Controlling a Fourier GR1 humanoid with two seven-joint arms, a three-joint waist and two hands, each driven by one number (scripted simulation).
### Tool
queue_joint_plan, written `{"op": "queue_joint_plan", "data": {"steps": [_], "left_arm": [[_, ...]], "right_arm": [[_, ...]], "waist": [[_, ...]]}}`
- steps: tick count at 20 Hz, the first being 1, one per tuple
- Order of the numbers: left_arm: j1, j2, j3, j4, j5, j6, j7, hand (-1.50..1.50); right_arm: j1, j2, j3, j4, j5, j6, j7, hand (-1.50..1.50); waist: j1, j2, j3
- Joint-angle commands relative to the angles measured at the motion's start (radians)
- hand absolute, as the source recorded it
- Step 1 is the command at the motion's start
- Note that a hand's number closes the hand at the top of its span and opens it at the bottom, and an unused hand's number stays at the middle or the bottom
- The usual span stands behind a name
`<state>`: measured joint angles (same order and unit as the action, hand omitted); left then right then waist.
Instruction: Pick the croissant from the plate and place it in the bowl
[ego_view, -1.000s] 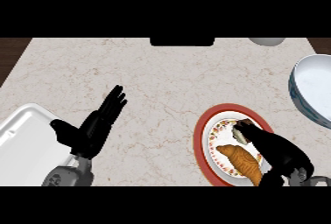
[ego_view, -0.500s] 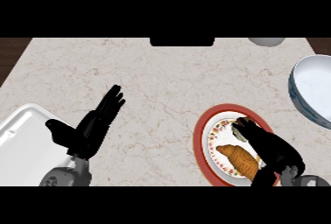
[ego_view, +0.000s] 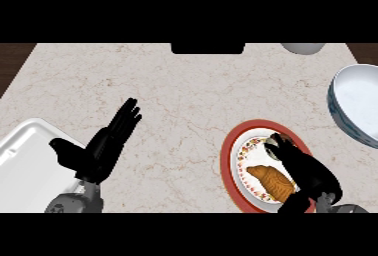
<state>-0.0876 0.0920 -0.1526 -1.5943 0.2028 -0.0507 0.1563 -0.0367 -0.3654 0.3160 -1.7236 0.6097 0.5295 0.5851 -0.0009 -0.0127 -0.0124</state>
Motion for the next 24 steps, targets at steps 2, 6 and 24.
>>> {"op": "queue_joint_plan", "data": {"steps": [2,6,24], "left_arm": [[-0.056,-0.013,0.026,0.071,0.018,-0.023,-0.011,0.0],[-0.062,-0.001,0.042,-0.004,0.029,-0.012,0.06,0.0],[0.003,-0.006,0.044,-0.013,0.014,-0.046,0.015,0.0]], "right_arm": [[-0.044,0.029,0.017,0.139,0.023,-0.032,-0.135,1.5],[0.014,0.006,0.027,0.088,0.064,-0.057,-0.179,1.5],[0.149,-0.165,-0.018,-0.029,0.357,-0.27,-0.282,1.5]], "waist": [[0.003,0.015,0.013],[0.0,0.012,0.013],[-0.006,0.01,0.013]]}}
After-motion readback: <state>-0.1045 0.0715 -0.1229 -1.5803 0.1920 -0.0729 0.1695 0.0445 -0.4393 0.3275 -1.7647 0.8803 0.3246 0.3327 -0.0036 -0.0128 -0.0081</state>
